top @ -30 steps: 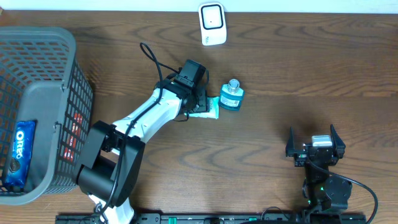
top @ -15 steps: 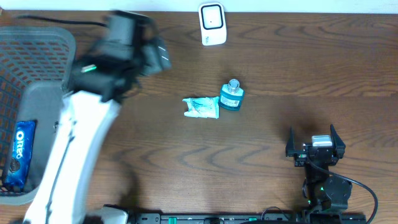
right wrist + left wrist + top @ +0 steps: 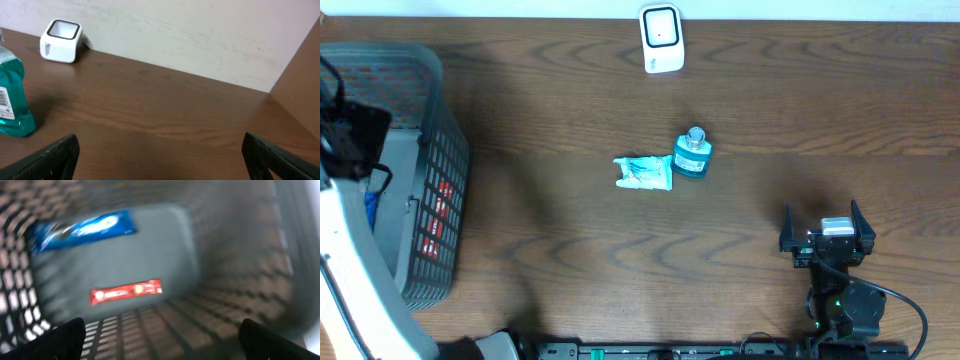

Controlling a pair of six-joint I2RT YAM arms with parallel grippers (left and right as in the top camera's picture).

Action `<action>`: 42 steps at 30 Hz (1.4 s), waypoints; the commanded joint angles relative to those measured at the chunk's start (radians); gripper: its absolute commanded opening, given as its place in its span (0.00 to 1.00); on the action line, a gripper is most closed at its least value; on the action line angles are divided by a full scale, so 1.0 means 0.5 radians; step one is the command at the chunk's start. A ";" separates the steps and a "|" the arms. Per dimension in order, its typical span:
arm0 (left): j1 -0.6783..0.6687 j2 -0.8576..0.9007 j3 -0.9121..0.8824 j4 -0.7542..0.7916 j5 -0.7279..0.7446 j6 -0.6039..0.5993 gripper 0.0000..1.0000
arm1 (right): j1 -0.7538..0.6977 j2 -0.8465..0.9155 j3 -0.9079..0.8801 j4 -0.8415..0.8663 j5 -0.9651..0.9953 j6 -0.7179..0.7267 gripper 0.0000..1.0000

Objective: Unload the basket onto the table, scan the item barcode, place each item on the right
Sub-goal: 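Return the left gripper into the basket toward the red Nescafe stick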

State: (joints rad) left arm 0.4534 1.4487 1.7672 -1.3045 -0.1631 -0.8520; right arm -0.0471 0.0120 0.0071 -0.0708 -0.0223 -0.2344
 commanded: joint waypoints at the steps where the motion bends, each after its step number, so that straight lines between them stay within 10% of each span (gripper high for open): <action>1: 0.108 0.121 -0.077 -0.079 -0.005 -0.690 0.98 | 0.005 -0.011 -0.002 -0.008 0.011 0.027 0.99; 6: 0.134 0.249 -0.243 -0.127 0.031 -1.563 0.98 | 0.005 -0.011 -0.002 -0.008 0.011 0.026 0.99; 10: 0.134 0.354 -0.379 -0.023 0.095 -1.820 0.98 | 0.005 -0.011 -0.002 -0.008 0.011 0.027 0.99; 42: 0.134 1.366 -0.523 0.379 0.157 -1.703 0.98 | 0.005 -0.011 -0.002 -0.008 0.011 0.026 0.99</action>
State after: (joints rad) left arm 0.5217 2.0632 1.5181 -1.1328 -0.0734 -1.7531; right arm -0.0471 0.0120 0.0071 -0.0708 -0.0223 -0.2344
